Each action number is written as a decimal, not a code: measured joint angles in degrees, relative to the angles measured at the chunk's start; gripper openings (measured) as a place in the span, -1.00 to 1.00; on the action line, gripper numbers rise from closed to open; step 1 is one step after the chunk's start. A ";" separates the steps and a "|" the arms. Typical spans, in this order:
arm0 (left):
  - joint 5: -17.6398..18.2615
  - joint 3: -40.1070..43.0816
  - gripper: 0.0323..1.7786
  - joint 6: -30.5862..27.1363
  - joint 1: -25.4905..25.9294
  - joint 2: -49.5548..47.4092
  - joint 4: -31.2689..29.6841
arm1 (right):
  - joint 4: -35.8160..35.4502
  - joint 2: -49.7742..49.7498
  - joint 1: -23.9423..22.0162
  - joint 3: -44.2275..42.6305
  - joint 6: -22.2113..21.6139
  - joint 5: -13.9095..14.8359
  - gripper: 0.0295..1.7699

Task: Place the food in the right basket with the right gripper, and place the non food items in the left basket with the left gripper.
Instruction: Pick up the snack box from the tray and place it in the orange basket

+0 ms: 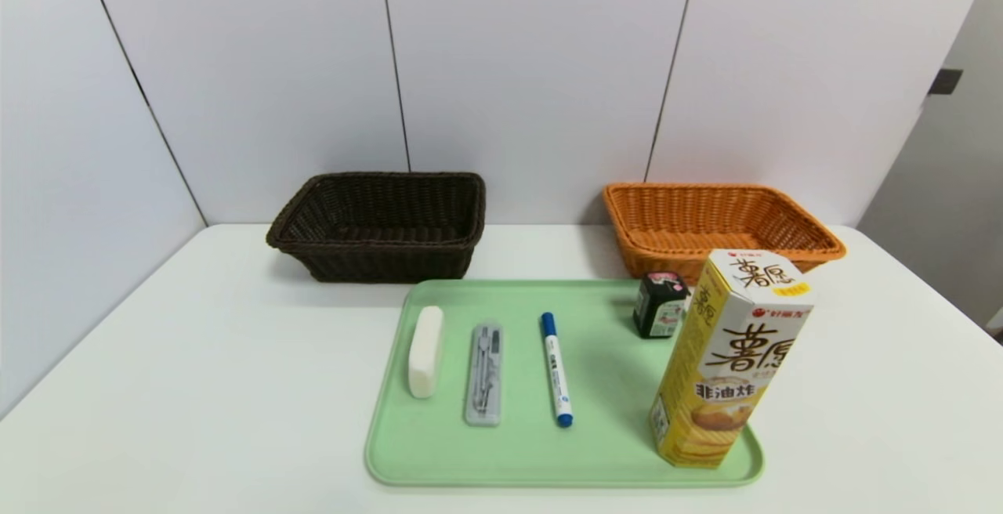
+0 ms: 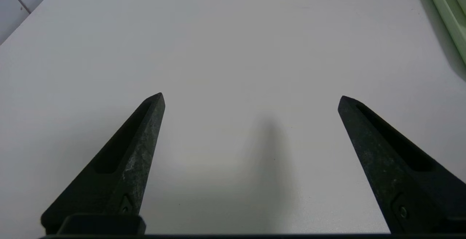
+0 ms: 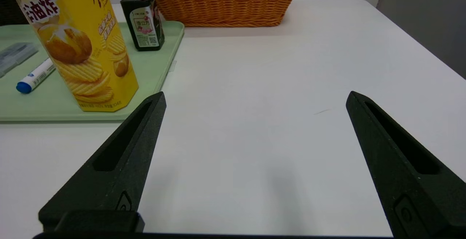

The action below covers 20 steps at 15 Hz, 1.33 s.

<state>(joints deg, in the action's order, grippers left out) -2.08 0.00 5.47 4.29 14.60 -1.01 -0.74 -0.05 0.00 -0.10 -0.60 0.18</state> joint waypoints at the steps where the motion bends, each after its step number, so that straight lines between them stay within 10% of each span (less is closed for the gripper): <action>1: 0.00 0.00 0.90 0.01 0.00 0.00 -0.02 | 0.00 0.00 0.00 0.00 0.24 -0.09 0.93; 11: 5.06 -12.40 0.90 -1.60 -0.41 2.76 0.44 | 3.46 2.72 0.10 -11.01 2.05 -4.45 0.93; 20: 7.01 -25.49 0.90 -1.89 -0.71 24.94 -11.50 | -3.11 31.29 1.34 -31.65 3.43 -14.42 0.93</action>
<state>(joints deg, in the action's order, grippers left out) 4.92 -25.49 3.58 3.58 39.55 -12.51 -3.85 31.24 1.34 -31.74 2.83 -14.24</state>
